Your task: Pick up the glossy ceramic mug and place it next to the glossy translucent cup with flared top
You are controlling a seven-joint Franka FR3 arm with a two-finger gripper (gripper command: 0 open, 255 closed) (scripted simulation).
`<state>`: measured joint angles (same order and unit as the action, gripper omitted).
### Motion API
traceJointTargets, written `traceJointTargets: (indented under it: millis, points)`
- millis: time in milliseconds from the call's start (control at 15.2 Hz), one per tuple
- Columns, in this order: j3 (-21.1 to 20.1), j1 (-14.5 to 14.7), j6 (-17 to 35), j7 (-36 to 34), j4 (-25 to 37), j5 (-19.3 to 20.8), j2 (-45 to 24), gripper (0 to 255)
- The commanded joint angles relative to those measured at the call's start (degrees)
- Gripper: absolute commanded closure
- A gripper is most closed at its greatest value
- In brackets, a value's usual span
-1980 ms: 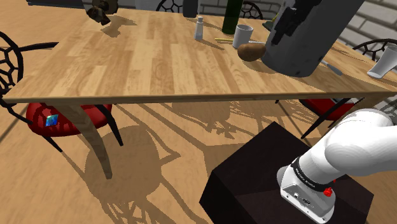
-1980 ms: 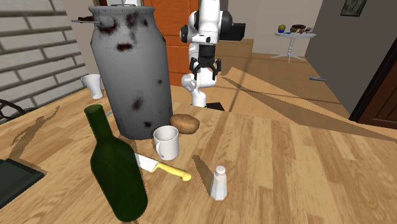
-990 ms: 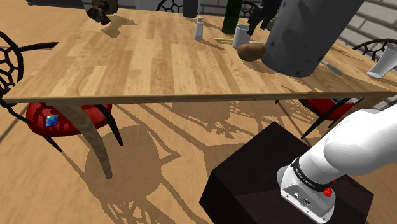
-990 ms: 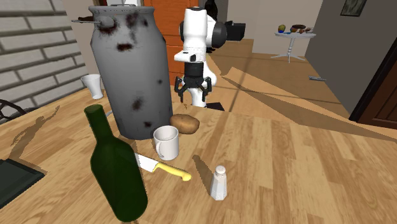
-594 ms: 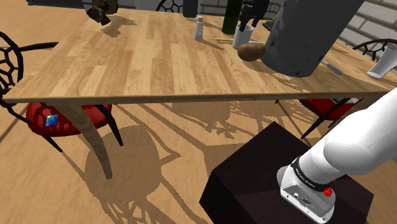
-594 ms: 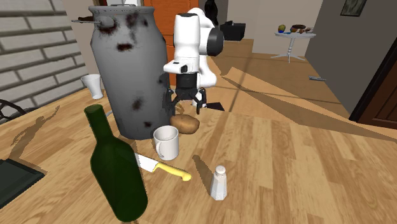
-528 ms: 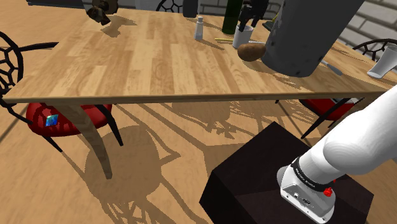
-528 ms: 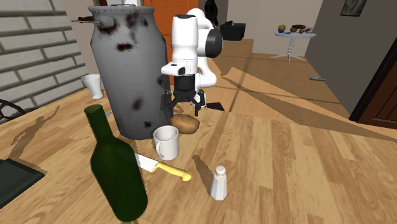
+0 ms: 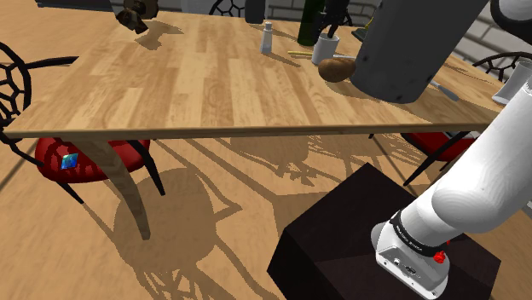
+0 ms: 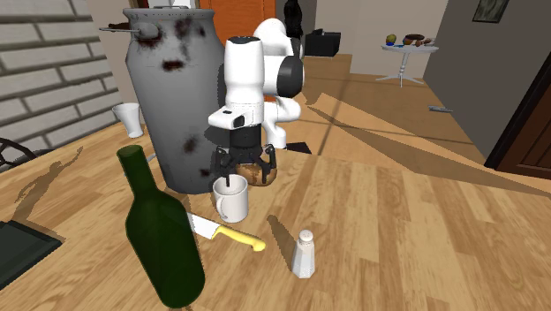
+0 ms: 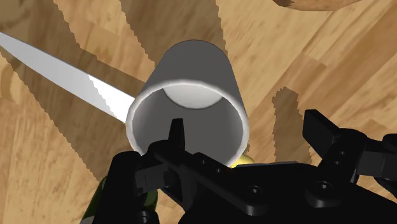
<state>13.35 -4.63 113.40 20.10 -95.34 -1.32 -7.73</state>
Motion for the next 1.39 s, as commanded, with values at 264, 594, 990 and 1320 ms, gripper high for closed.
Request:
traceJointTargets:
  millis: [264, 594, 990, 1320]
  points:
    - [0.0, -0.1, 3.3, 0.3, -2.3, -0.3, -1.0, 0]
    - [0.0, -0.1, 3.3, 0.3, -2.3, -0.3, -1.0, 0]
    - [0.0, -0.1, 3.3, 0.3, -2.3, -0.3, -1.0, 255]
    - [0.0, -0.1, 3.3, 0.3, -2.3, -0.3, -1.0, 255]
